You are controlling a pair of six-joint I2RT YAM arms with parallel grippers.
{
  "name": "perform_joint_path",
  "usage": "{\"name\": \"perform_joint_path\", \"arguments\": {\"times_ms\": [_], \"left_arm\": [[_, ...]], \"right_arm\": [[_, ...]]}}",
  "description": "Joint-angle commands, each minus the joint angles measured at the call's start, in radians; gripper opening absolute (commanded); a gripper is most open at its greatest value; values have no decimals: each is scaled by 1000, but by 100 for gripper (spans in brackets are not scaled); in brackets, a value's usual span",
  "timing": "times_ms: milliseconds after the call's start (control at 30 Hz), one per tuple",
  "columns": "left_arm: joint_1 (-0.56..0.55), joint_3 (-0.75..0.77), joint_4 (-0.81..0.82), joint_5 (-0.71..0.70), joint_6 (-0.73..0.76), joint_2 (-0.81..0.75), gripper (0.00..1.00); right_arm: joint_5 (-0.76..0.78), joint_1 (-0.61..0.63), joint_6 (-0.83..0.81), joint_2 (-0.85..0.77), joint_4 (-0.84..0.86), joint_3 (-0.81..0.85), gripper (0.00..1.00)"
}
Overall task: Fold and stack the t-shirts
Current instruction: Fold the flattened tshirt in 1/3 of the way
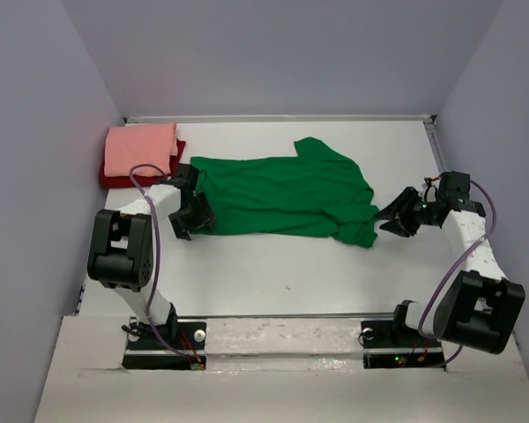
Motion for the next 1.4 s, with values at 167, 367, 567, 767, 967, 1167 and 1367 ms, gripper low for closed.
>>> {"name": "perform_joint_path", "arguments": {"times_ms": [167,367,567,767,967,1167,1367], "left_arm": [[1,31,6,3,4,-7,42],[1,34,5,17,10,-7,10],[1,27,9,34,16,-9,0],[1,45,-4,42,24,-26,0],[3,68,-21,49,31,-43,0],[3,66,-20,59,34,-54,0],[3,54,-14,68,36,-55,0]], "right_arm": [[247,36,-52,19,-15,-24,46],[603,177,-54,99,-106,106,43],[467,177,-64,137,-98,119,44],[93,177,14,134,37,13,47],[-87,177,54,180,152,-54,49],[115,177,32,139,91,-16,48],[563,221,-72,180,-92,151,47]]}}
